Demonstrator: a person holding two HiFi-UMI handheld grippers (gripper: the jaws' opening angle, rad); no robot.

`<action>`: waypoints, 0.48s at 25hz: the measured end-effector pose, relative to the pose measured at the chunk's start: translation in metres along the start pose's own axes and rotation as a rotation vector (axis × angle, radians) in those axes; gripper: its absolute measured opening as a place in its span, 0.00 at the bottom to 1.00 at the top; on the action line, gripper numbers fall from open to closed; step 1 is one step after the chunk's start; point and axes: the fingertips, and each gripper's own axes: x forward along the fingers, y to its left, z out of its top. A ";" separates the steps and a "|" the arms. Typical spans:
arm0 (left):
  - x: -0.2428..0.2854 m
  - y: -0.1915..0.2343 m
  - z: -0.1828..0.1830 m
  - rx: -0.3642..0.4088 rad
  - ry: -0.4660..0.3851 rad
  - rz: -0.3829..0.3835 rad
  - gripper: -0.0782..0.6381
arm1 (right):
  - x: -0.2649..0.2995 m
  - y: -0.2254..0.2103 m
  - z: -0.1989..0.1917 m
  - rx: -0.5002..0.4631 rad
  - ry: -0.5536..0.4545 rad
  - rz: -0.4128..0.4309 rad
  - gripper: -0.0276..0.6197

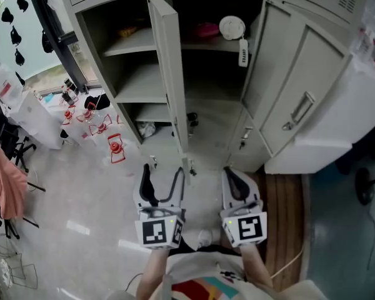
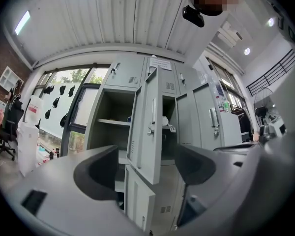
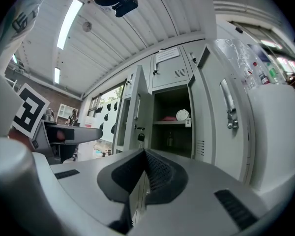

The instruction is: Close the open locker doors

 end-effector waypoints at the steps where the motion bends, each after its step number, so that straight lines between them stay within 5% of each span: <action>1: 0.006 0.000 0.000 0.006 0.002 -0.005 0.58 | 0.003 -0.002 0.003 0.001 -0.005 -0.008 0.05; 12: 0.055 -0.013 -0.016 0.054 0.066 -0.091 0.58 | 0.025 -0.011 0.014 0.015 -0.028 -0.116 0.05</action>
